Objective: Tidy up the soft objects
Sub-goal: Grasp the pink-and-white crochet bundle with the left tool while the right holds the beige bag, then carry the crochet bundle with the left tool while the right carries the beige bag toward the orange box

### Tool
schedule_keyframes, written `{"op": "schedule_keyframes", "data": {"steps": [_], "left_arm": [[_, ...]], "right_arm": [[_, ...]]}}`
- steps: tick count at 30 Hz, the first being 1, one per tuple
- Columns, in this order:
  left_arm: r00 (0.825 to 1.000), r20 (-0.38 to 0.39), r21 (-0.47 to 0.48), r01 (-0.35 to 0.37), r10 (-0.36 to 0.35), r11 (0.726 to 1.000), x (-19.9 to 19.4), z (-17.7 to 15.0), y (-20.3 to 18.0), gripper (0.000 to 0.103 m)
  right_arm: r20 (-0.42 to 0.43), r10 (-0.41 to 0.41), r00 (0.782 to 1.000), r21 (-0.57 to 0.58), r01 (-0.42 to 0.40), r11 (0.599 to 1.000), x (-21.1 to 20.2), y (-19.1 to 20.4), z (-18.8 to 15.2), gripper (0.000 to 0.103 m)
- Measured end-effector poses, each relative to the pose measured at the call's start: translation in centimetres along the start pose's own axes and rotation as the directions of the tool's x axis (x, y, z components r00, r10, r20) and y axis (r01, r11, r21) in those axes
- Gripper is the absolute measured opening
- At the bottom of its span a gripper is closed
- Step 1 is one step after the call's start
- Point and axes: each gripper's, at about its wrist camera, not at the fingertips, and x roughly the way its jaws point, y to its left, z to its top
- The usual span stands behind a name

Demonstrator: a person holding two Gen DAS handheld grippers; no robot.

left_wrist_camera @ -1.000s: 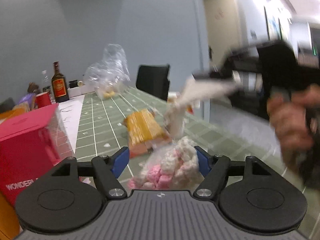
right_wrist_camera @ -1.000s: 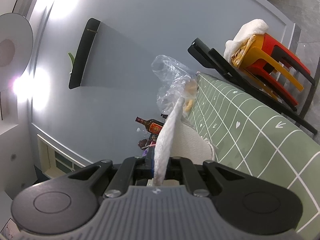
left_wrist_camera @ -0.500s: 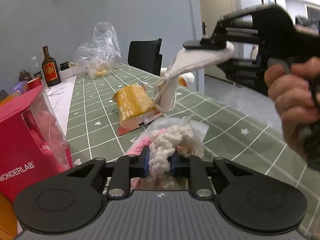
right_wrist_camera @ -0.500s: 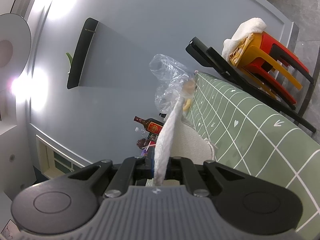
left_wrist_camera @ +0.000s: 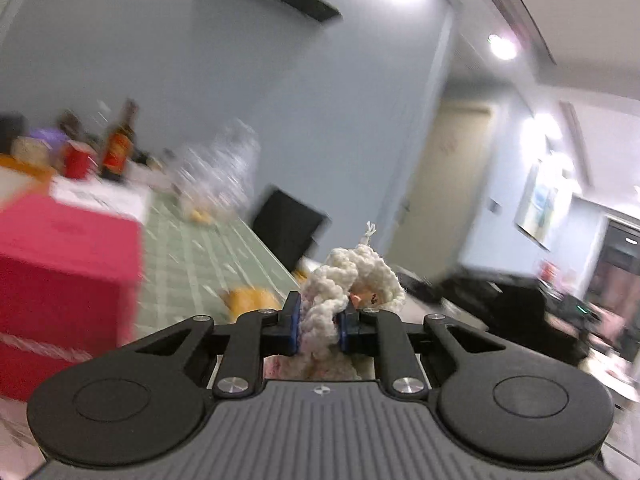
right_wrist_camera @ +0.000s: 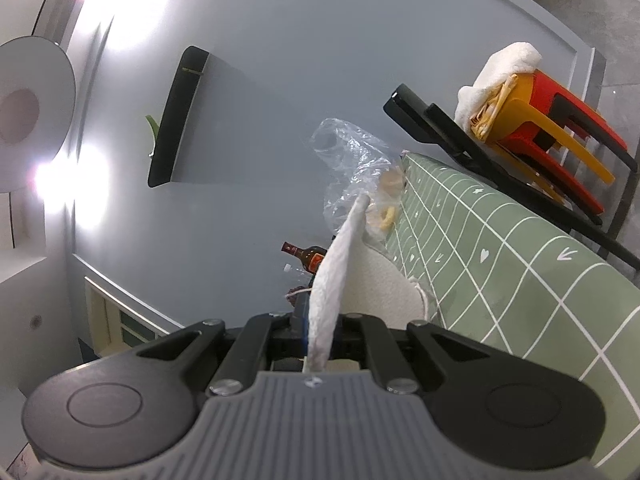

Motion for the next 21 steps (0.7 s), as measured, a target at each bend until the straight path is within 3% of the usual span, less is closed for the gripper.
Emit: {"op": "schedule_keyframes", "data": {"steps": [3,5,8,9,12,17,21], "left_arm": [[0.994,0.084,-0.004,-0.068,0.068,0.998,-0.7,0.4,-0.2,0.02],[0.98,0.146,-0.009,-0.134,0.133,0.991,-1.1,0.6,-0.2,0.02],[0.922,0.285,-0.033,-0.265,0.263,0.964,-2.1,0.2,-0.6,0.02],[0.914,0.296,-0.029,-0.281,0.276,0.959,-2.1,0.3,-0.7,0.02],[0.902,0.314,-0.056,-0.295,0.298,0.954,-2.3,0.8,-0.6,0.02],[0.857,0.365,-0.062,-0.367,0.363,0.928,-3.2,1.3,-0.8,0.02],[0.848,0.347,-0.126,-0.382,0.401,0.916,-4.4,1.7,0.1,0.02]], "right_arm": [[0.034,0.018,0.999,-0.011,-0.017,1.0,-0.3,0.3,0.0,0.005],[0.063,0.046,0.997,-0.014,-0.045,0.999,-0.6,0.7,0.0,0.005],[0.076,0.18,0.981,0.061,-0.185,0.981,-1.1,0.8,-0.4,0.004],[0.065,0.222,0.973,0.083,-0.227,0.97,-1.0,0.8,-0.6,0.004],[0.052,0.207,0.977,0.054,-0.209,0.976,-0.7,2.1,-1.3,0.004],[-0.024,0.248,0.968,0.06,-0.246,0.967,0.6,4.9,-2.7,0.003],[-0.066,0.254,0.965,0.014,-0.253,0.967,1.6,8.7,-3.5,0.003]]}}
